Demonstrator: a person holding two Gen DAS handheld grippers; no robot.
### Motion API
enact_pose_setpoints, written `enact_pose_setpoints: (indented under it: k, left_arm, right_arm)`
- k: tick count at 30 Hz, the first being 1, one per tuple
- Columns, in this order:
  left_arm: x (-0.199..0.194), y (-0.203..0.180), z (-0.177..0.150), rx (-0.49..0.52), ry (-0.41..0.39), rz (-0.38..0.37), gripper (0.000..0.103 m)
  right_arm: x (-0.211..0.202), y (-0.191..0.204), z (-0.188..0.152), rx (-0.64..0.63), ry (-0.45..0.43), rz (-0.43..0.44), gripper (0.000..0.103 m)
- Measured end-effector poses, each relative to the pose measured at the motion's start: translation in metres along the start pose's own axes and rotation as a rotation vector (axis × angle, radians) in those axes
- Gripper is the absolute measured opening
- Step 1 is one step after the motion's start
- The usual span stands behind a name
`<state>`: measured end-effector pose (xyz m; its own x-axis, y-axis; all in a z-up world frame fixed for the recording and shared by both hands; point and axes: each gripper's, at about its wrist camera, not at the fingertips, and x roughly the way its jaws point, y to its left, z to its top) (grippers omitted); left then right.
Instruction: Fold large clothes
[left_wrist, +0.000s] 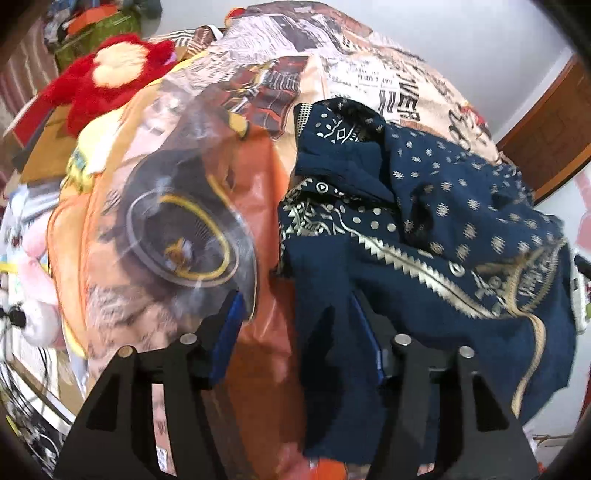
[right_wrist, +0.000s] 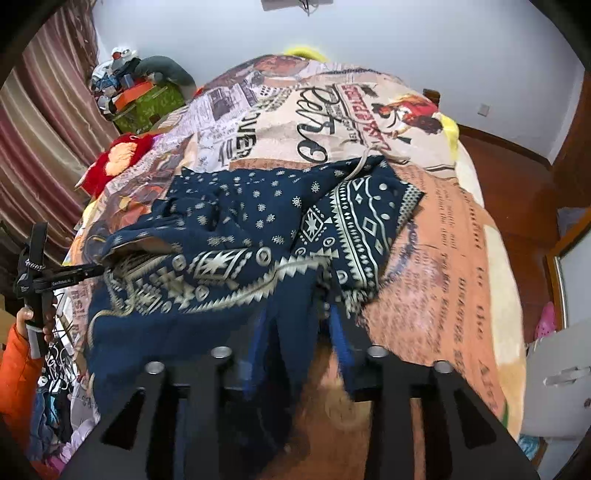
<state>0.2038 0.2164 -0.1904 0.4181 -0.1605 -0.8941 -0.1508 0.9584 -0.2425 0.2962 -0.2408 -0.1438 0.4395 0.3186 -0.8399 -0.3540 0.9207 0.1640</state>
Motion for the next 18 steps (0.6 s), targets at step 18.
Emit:
enact_pose_setpoints:
  k: [18]
  left_arm:
    - [0.051, 0.003, -0.098, -0.158, 0.210, -0.235, 0.059]
  right_arm:
    - [-0.017, 0.040, -0.095, 0.029, 0.061, 0.075, 0.058]
